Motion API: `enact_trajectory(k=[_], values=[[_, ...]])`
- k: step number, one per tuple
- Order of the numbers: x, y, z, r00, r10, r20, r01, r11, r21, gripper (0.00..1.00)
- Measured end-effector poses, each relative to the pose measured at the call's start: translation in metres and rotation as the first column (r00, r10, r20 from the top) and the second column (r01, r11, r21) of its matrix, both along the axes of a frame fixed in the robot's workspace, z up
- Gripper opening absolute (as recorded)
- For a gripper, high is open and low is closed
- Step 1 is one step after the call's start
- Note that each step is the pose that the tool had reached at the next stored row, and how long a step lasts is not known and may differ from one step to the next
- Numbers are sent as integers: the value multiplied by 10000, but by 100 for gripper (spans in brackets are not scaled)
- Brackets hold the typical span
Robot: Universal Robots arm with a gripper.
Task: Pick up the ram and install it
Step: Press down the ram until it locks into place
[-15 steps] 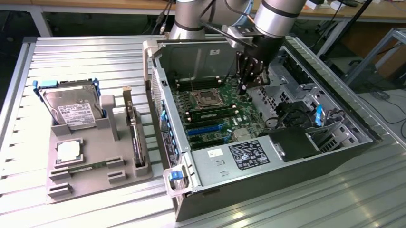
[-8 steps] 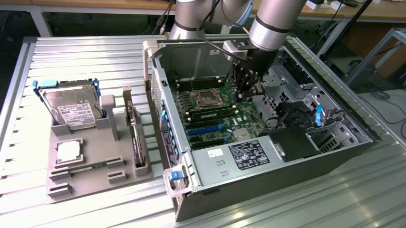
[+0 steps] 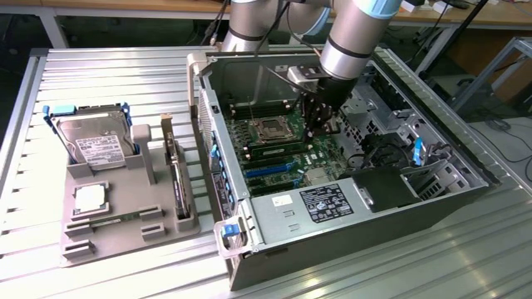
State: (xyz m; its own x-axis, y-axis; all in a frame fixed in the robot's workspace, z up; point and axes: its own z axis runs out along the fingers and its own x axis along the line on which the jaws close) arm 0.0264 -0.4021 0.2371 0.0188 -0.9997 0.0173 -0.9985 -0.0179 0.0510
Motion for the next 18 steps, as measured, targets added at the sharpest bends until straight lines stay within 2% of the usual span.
enact_trajectory(k=[2, 6, 7, 8, 12, 15, 18], values=[[1, -1, 0, 10000, -2, -5, 2, 10000, -3, 11], [2, -23, -75, 10000, 0, -13, 0, 10000, -7, 11], [2, -22, -6, 10000, -1, -12, 1, 10000, 16, 11], [1, -24, 94, 10000, -2, -21, 2, 10000, -2, 11], [-220, -25, 113, 10000, -1, -21, 1, 9999, -108, 11], [-448, -25, 115, 10000, -1, -23, 1, 9998, -211, 11], [-644, -25, 114, 10000, 1, -21, -1, 9997, -262, 11]])
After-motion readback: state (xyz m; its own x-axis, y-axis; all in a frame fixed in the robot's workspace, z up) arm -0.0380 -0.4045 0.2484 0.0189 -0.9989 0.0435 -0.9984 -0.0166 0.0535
